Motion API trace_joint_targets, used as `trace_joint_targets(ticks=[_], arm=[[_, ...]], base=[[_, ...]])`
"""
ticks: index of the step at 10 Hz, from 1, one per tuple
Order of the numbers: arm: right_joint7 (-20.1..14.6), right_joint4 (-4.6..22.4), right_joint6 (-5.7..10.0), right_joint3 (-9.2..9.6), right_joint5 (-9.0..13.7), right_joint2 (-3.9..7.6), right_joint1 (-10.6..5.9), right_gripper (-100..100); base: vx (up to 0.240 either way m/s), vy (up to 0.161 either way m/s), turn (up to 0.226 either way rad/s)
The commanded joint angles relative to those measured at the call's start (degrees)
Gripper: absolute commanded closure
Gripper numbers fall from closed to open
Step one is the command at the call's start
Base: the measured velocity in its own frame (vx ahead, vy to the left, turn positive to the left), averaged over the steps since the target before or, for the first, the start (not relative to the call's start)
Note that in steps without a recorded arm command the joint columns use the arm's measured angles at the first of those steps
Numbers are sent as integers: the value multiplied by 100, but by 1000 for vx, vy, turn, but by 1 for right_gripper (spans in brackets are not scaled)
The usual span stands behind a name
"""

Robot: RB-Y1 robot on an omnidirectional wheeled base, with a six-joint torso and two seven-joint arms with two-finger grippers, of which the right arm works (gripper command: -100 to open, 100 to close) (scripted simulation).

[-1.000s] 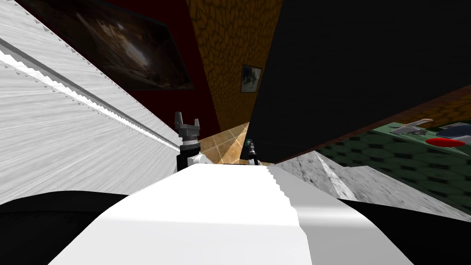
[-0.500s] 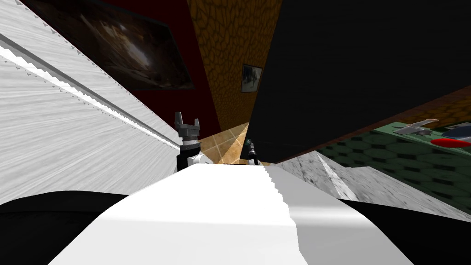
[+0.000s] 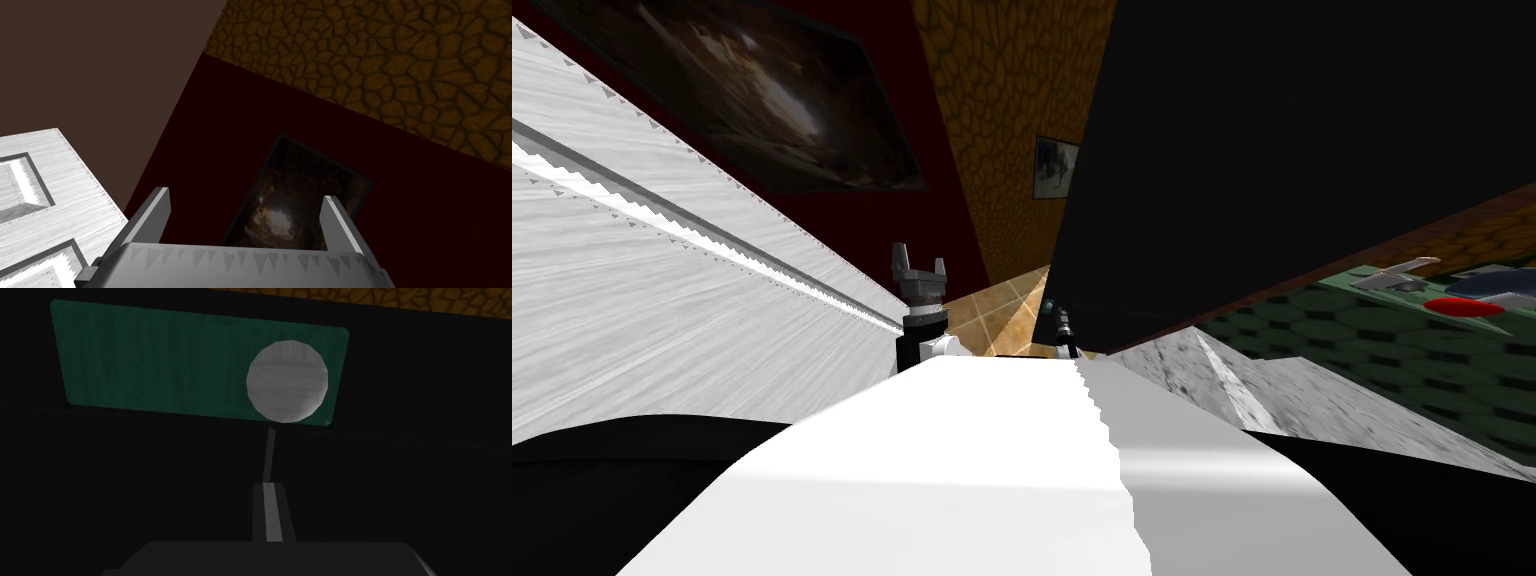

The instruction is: Push the door open

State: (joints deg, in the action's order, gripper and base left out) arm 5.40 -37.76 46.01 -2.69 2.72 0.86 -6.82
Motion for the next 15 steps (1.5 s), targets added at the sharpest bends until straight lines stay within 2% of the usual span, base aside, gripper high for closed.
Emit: trace_joint_targets(ticks=[1, 2, 4, 6, 8, 12, 14, 15], arm=[[30, 179, 57, -74, 33, 58, -126, -100], [30, 179, 57, -74, 33, 58, -126, -100], [61, 329, 104, -147, 71, 91, -248, -100], [112, 575, 182, -268, 133, 76, -448, -100], [171, 854, 269, -404, 203, -42, -675, -100], [226, 1118, 352, -534, 270, -281, -890, -100], [237, 1172, 369, -560, 283, -355, -934, -100], [233, 1136, 374, -547, 276, -334, -899, -100]], base=[[-138, -80, 1], [-93, -67, 0], [-84, -50, 2], [-149, -54, 10], [-186, -7, 18], [-151, 72, 24], [-81, 205, 34], [-28, 98, -8]])
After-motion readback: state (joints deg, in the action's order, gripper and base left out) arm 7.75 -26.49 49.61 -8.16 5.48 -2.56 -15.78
